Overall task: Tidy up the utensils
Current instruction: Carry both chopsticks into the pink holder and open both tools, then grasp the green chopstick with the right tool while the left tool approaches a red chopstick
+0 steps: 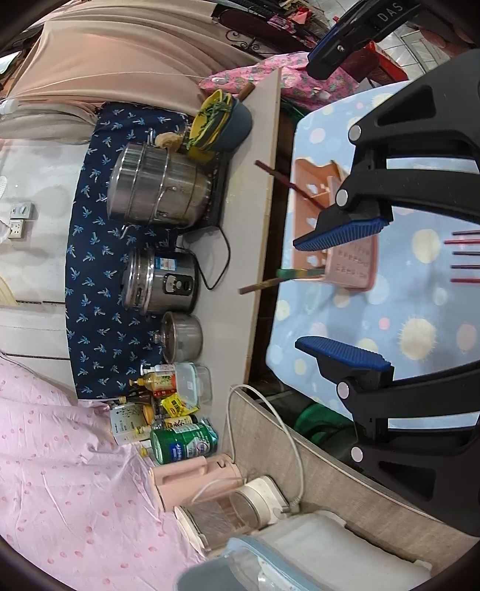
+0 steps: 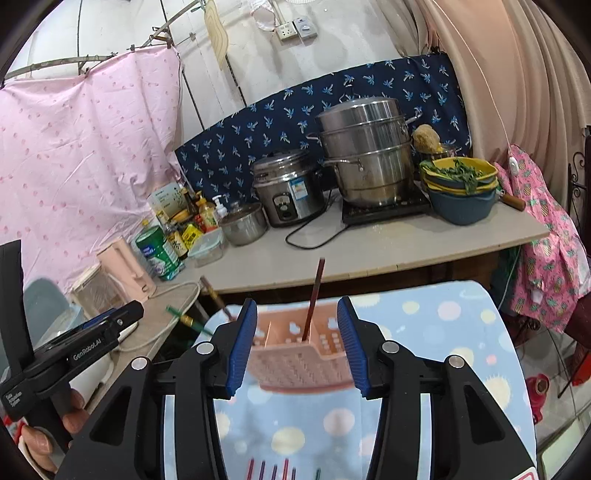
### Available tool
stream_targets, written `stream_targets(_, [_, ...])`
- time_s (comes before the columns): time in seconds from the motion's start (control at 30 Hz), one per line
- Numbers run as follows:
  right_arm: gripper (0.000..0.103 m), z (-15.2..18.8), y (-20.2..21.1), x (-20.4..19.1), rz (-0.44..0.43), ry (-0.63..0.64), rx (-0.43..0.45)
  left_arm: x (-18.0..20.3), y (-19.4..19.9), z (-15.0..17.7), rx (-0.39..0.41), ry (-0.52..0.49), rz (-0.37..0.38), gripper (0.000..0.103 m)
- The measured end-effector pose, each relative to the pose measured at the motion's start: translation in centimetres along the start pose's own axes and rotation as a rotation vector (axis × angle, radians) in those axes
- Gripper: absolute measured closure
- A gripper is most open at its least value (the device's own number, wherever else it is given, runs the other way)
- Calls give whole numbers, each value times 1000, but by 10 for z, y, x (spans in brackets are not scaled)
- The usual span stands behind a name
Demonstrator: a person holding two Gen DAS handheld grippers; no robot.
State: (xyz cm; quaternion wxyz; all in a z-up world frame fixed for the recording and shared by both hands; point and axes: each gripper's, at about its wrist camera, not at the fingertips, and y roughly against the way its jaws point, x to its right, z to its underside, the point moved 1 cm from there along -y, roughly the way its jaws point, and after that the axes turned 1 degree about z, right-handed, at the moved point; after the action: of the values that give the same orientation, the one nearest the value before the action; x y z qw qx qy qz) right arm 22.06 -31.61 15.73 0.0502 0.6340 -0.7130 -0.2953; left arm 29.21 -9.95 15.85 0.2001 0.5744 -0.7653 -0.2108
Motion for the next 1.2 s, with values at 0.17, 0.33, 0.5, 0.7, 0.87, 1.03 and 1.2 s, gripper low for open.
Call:
stream_targets(0.17, [59, 33, 26, -3, 16, 15, -30, -5, 20, 32, -31, -3, -9, 57])
stream_targets(0.33, [58, 67, 48, -7, 27, 47, -62, -10, 32, 67, -80, -9, -17, 57])
stream_targets(0.5, [58, 95, 61, -9, 37, 66, -93, -16, 41, 108, -133, -13, -31, 57])
stream_targets(0.7, [58, 142, 70, -6, 62, 87, -169, -21, 48, 154, -197, -27, -40, 57])
stream_targets(0.87, [58, 186, 71, 1, 83, 101, -250, -22, 53, 191, -251, -35, -40, 57])
stream_targets(1.03, [58, 225, 73, 7, 92, 92, -320, -18, 58, 225, -293, -70, -47, 57])
stream_targets(1.2, [58, 253, 74, 8, 97, 88, -371, -16, 60, 249, -340, -75, -36, 57])
